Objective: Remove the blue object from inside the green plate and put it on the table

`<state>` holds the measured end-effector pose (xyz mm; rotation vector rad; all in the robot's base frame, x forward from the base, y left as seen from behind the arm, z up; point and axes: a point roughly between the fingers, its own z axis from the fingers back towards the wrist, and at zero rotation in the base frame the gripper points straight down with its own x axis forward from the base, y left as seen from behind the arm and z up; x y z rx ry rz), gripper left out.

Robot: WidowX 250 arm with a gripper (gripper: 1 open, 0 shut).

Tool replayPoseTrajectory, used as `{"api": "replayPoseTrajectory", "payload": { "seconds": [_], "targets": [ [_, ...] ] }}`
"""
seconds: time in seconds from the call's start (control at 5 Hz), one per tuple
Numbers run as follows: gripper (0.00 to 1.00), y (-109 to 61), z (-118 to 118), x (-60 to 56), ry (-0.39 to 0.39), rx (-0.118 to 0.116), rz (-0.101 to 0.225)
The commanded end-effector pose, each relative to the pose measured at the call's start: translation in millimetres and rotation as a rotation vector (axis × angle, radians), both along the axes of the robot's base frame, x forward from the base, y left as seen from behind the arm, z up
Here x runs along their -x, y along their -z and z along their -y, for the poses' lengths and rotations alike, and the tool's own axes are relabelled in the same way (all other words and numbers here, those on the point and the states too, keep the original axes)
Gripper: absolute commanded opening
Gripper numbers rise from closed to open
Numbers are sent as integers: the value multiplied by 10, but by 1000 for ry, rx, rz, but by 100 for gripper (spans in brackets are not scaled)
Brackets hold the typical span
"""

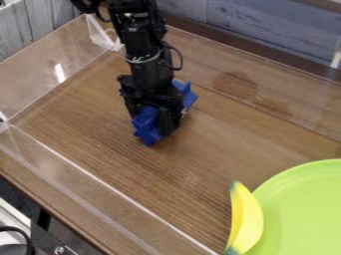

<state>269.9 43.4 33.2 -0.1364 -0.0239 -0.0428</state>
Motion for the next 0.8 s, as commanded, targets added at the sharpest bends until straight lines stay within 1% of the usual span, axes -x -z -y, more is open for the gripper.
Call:
{"api": "replayPoseTrajectory", "payload": {
  "seconds": [0.0,0.6],
  "targets": [
    [0,-48,51,-44,6,1,16],
    [0,-73,115,-45,-5,15,7]
  ]
}}
